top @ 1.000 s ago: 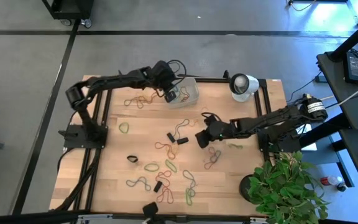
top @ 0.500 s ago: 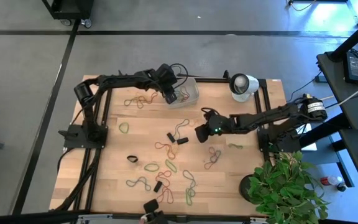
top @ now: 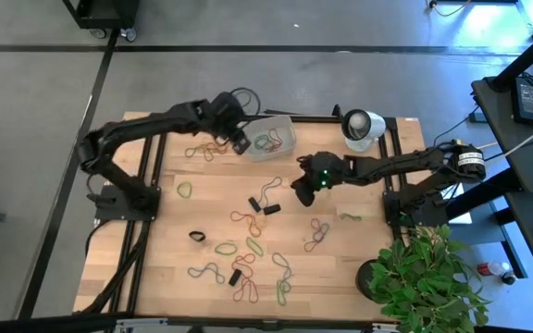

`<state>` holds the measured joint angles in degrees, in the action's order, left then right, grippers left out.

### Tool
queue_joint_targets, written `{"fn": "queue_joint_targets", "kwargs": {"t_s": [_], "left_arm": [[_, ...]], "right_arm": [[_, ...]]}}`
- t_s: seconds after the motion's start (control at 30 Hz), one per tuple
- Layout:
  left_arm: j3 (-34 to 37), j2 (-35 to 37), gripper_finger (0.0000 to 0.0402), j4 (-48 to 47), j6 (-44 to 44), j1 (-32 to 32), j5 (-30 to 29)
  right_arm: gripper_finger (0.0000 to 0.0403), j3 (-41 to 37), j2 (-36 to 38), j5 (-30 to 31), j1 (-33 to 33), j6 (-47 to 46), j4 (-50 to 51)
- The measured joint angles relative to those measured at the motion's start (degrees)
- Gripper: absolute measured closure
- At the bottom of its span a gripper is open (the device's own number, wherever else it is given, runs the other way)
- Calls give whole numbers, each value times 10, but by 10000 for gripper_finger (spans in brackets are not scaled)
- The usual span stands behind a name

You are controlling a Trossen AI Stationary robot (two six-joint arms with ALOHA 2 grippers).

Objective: Pick and place rubber bands into bin
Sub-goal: Put the black rubber band into the gray bin

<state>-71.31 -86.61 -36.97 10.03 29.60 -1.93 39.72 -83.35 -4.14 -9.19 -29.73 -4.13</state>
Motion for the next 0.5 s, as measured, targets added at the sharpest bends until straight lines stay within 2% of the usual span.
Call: {"fn": "queue_joint_targets", "kwargs": {"t_s": [0.13,0.3,0.5], "left_arm": [[91,73,301,-4,63,-43,0],[223,172,320,49,177,-117,-16],[313,251,326,68,259,-200,-75]], "right_arm": [[333,0,0,-5,-10,109,-11],[331,3,0,-12,-11,197,-24],[290,46,-19,-35,16,272,9]]}}
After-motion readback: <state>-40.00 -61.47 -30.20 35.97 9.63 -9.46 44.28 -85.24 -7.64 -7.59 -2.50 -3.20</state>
